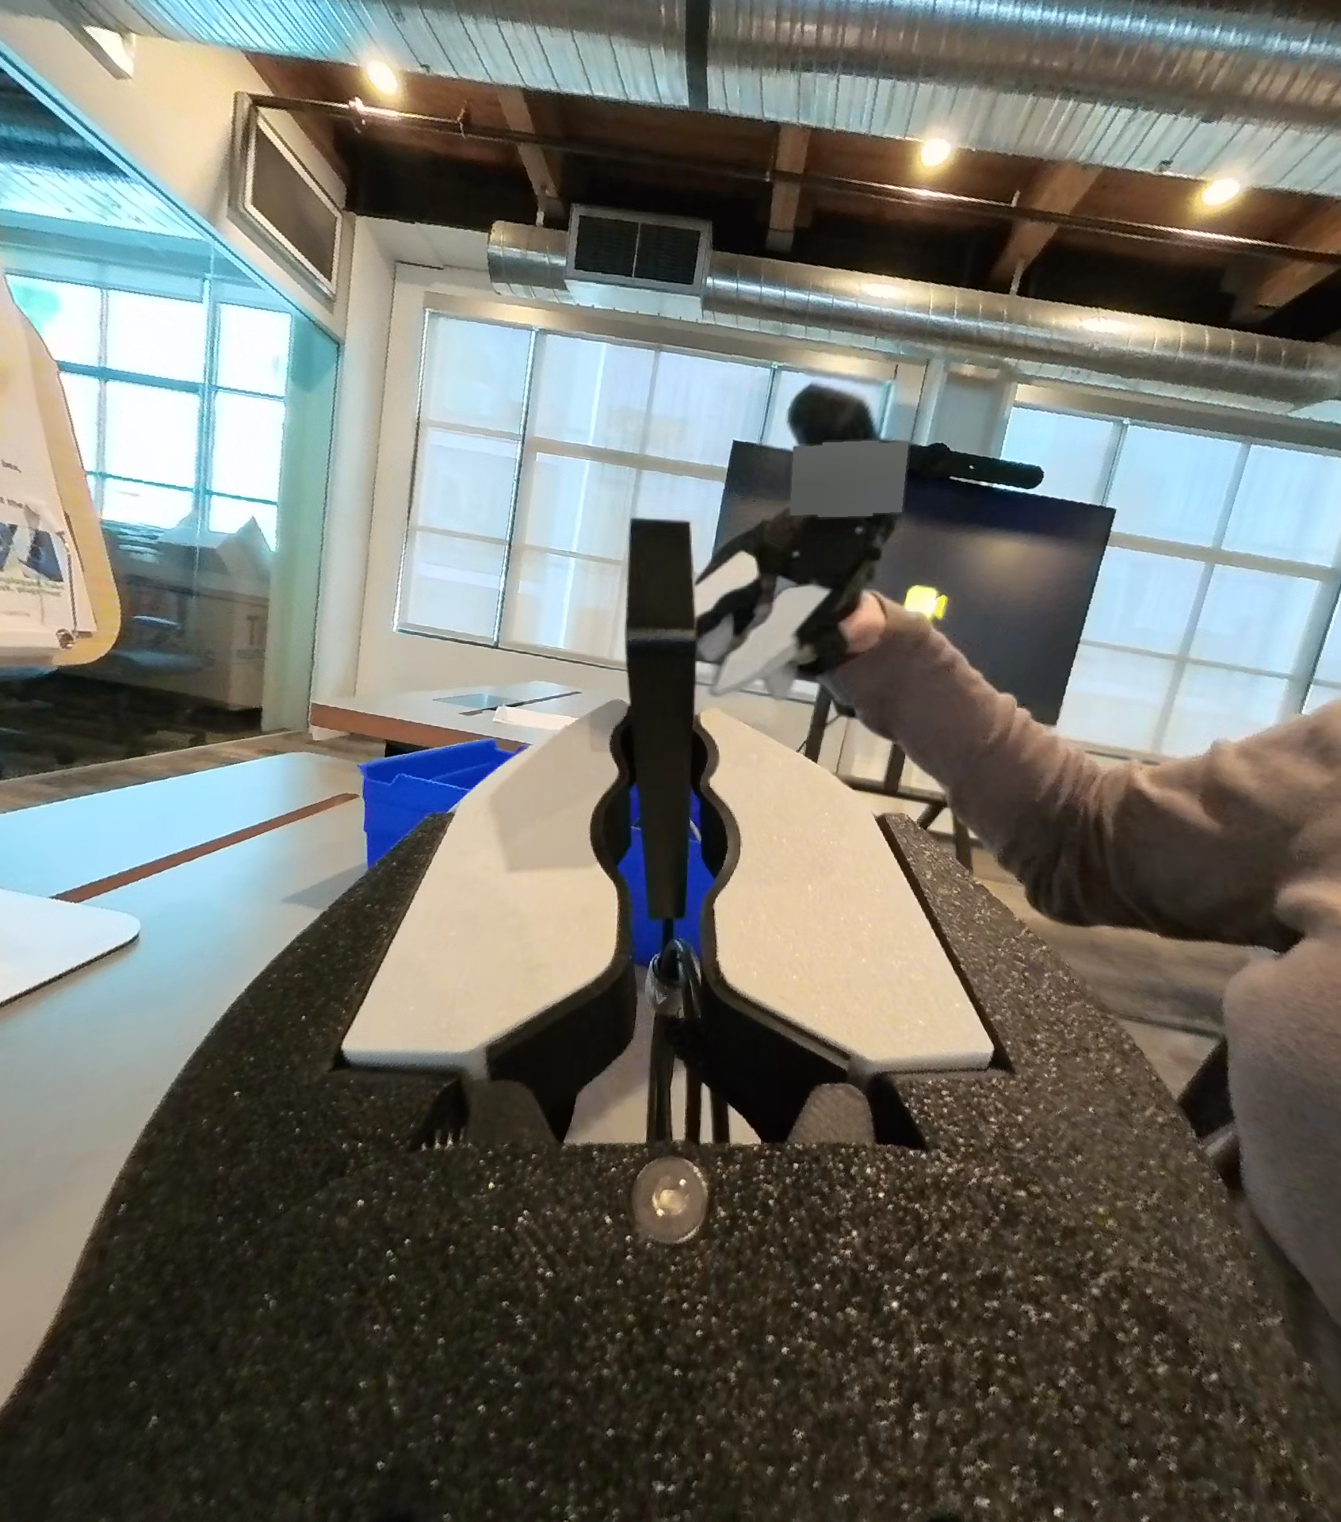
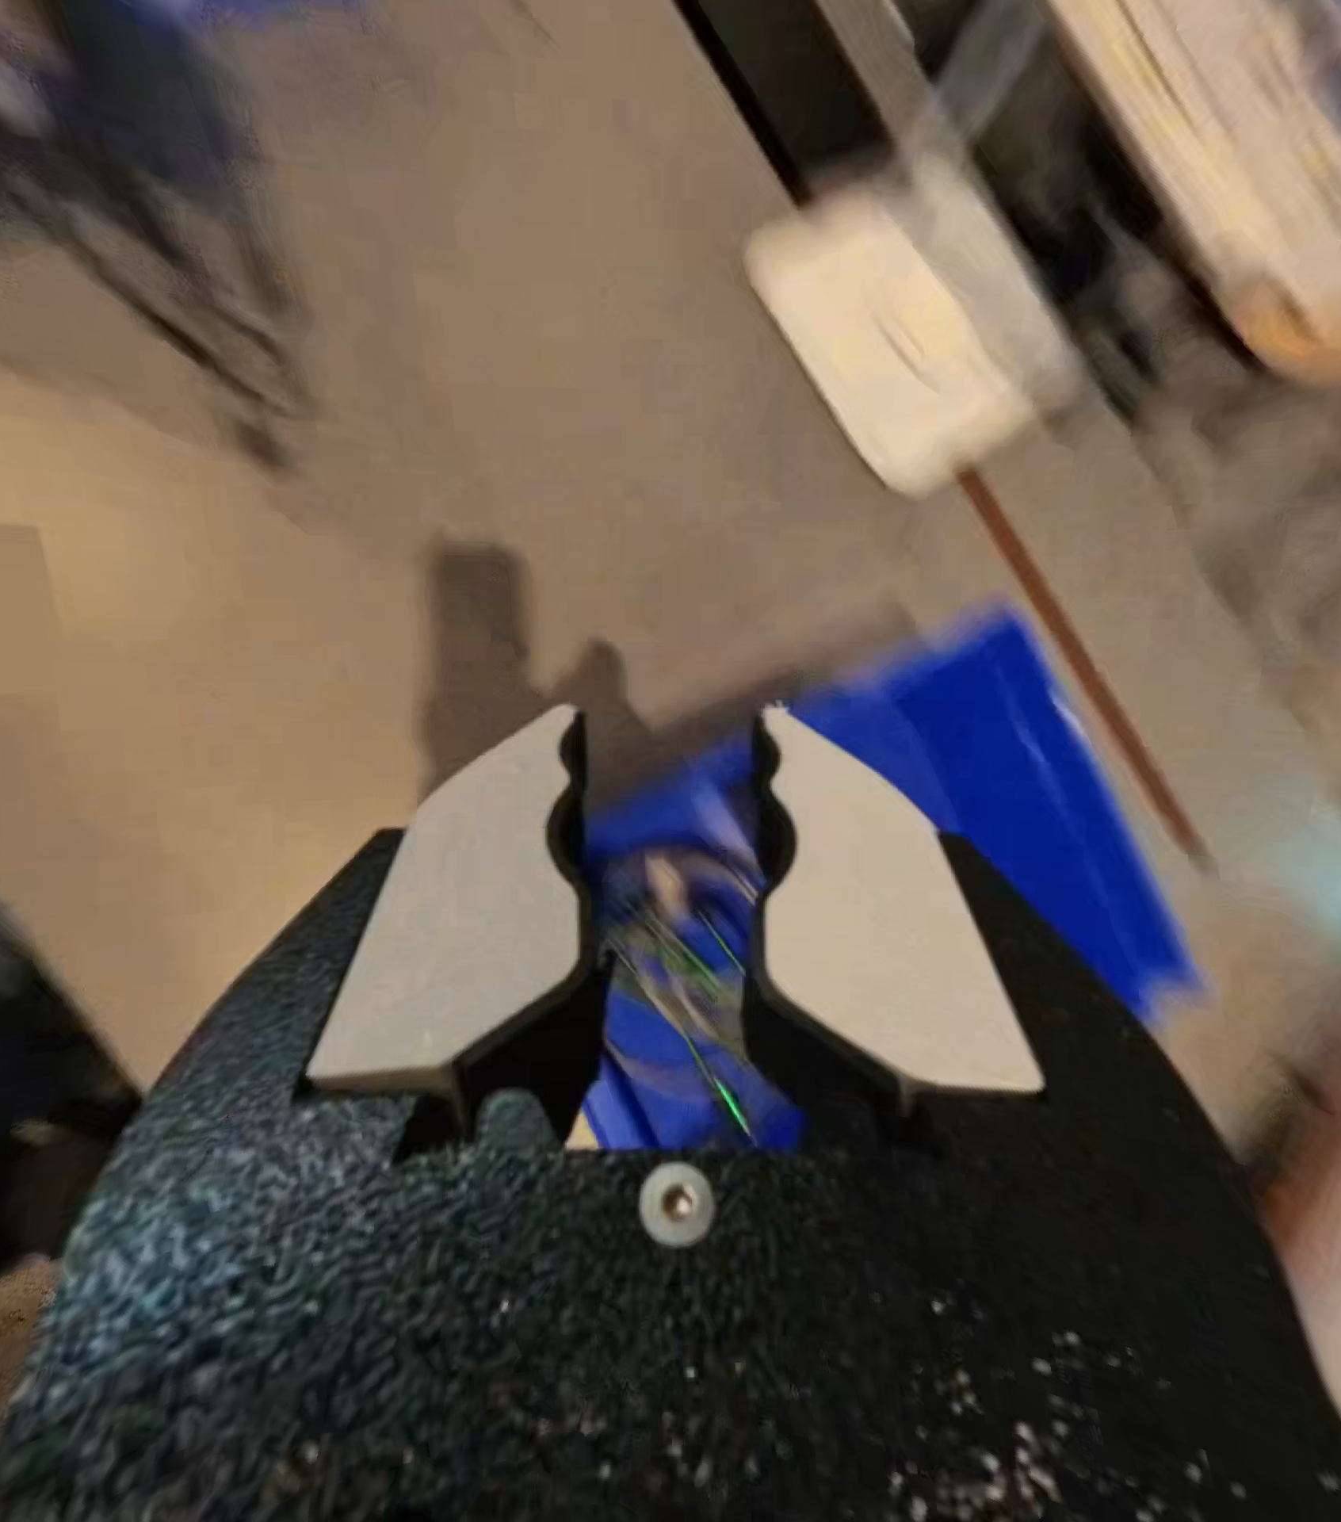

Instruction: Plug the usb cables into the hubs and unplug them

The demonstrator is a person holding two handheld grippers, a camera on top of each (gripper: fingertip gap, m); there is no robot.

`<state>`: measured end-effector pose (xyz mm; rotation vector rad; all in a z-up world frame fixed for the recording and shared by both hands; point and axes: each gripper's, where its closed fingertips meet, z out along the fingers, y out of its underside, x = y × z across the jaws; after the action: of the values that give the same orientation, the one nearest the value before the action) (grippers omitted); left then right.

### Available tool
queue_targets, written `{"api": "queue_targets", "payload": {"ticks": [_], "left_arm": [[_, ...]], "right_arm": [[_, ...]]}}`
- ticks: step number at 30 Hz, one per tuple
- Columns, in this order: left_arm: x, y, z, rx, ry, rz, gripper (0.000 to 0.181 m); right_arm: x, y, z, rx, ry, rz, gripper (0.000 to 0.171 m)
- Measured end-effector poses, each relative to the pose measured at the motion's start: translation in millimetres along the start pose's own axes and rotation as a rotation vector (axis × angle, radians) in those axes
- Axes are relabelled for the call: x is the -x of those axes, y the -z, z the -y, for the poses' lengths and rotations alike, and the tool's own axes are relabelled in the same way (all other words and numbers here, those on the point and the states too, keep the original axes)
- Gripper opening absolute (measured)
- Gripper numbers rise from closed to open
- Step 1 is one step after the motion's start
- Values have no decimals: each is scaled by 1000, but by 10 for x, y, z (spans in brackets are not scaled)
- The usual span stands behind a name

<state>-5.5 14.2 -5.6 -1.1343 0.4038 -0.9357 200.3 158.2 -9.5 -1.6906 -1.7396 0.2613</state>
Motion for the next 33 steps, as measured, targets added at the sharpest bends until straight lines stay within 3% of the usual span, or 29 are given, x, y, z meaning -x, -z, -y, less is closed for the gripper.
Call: {"api": "queue_targets", "payload": {"ticks": [2, 7, 11, 14, 15, 17, 19, 20, 29, 33], "left_arm": [[-32, -16, -6, 7, -9, -8, 13], [-152, -68, -13, 16, -15, -58, 12], [-197, -103, -56, 40, -26, -74, 12], [-174, -102, -29, 20, -41, -51, 13], [-170, -95, -19, 15, -46, -49, 14], [-96, -96, 52, -35, -59, 12, 30], [-27, -62, 168, -117, -121, 75, 62], [2, -39, 195, -128, -130, 96, 68], [125, 19, 190, -116, -92, 137, 68], [147, 30, 185, -111, -83, 142, 65]], "right_arm": [[555, -152, 501, -184, 23, 240, 54], [1316, -737, 1051, -266, 147, 382, 63], [1601, -881, 1365, -345, 166, 481, 46], [1635, -897, 1473, -364, 147, 516, 14], [1654, -889, 1477, -358, 132, 545, 12], [1641, -855, 1462, -336, 105, 580, 10], [1489, -781, 1418, -325, 112, 536, 10], [1361, -707, 1395, -324, 115, 497, 10], [-482, 613, 1254, -443, 171, -18, 10], [-1146, 762, 918, -451, 56, -58, 10]]}}
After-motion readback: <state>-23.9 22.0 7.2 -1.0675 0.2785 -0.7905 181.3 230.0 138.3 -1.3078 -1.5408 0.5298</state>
